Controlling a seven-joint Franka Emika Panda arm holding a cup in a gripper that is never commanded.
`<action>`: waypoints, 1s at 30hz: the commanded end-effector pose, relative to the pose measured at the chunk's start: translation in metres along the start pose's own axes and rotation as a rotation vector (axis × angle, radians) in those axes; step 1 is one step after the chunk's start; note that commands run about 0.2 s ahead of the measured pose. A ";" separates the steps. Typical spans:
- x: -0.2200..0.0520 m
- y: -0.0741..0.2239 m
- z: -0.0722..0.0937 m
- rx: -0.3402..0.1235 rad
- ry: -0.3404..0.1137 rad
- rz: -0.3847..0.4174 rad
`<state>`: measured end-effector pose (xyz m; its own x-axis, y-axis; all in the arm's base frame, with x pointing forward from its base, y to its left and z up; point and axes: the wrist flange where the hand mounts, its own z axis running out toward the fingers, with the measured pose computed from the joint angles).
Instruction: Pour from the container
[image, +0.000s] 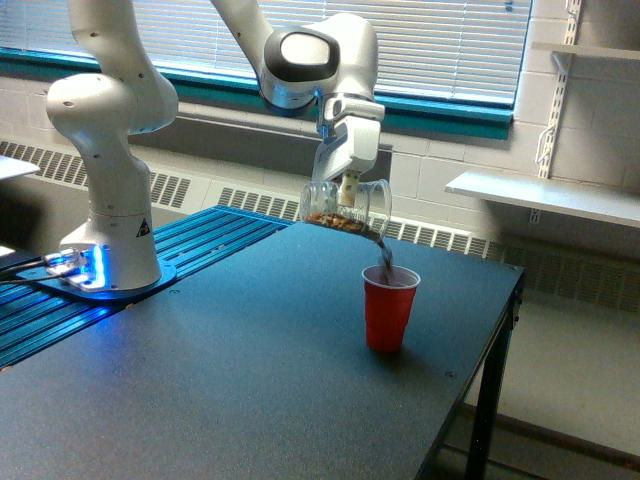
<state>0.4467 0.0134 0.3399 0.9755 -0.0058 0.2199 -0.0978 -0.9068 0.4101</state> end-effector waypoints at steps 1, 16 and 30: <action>0.000 -0.003 -0.002 -0.025 -0.004 -0.037; -0.009 -0.006 0.001 -0.067 -0.044 -0.090; -0.010 -0.013 0.002 -0.070 -0.056 -0.115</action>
<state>0.4381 0.0207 0.3320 0.9897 0.0468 0.1353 -0.0244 -0.8761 0.4815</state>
